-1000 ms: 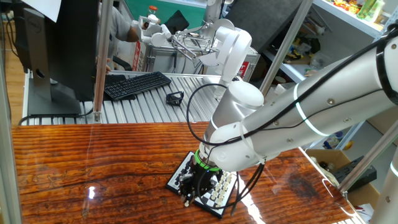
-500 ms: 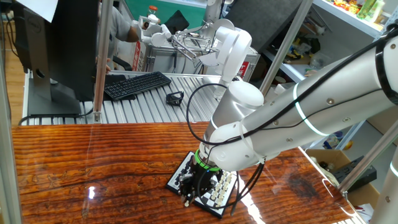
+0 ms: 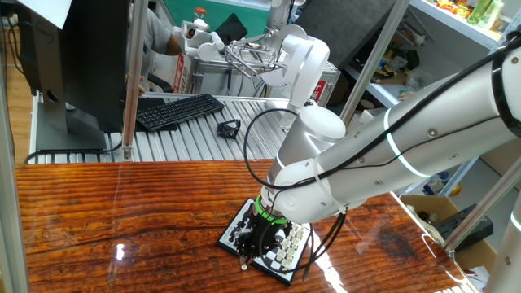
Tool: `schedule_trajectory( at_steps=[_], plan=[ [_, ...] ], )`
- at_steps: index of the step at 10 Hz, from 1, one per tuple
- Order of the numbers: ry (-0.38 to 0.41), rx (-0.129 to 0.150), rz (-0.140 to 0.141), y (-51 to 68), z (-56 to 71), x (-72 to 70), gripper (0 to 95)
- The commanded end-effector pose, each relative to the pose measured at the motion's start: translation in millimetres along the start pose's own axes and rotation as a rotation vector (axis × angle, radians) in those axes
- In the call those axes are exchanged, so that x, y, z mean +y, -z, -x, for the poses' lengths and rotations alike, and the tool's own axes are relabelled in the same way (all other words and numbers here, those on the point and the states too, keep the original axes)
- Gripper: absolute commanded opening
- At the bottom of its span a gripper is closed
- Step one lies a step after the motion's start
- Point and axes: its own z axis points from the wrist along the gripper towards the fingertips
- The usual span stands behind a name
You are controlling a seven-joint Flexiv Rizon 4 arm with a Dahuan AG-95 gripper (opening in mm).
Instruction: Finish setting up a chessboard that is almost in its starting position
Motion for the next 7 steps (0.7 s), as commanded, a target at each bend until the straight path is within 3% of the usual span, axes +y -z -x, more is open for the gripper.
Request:
schedule_trajectory(
  at_steps=[1, 7],
  plan=[
    [0.003, 0.001, -0.002, -0.2, 0.0, 0.0, 0.0],
    [-0.027, -0.004, 0.003, 0.2, 0.7, 0.0, 0.0]
  ],
)
